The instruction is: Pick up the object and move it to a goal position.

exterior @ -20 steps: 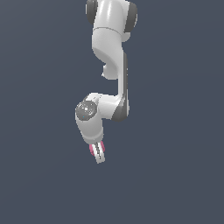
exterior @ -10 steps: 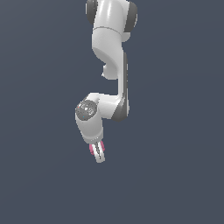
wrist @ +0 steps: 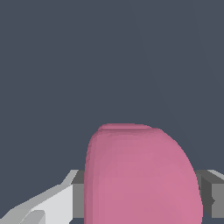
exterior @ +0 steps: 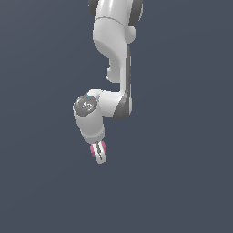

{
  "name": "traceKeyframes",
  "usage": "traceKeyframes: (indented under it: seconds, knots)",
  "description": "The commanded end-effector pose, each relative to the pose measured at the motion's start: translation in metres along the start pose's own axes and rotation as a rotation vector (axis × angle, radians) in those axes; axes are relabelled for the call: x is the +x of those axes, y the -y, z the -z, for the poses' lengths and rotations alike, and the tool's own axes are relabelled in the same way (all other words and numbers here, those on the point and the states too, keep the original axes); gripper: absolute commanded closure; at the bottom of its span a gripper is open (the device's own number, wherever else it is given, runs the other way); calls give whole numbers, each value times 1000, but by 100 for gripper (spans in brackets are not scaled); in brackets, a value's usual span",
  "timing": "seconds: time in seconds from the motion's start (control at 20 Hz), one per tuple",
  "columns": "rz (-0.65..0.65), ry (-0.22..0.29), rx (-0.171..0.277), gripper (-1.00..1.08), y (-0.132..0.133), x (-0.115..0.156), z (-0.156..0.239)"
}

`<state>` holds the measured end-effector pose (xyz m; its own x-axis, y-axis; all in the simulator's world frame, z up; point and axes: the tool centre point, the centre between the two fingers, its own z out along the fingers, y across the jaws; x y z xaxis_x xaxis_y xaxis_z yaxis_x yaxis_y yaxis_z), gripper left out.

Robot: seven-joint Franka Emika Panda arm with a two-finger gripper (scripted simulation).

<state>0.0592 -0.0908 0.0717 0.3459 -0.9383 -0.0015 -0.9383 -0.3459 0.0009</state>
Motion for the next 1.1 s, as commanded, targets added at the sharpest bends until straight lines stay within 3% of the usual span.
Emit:
traceKeyframes:
  seconds: [0.0,1.05]
  knots:
    - [-1,0,1,108,-9,3,12]
    - [-2,4,3,108,-141,42,187]
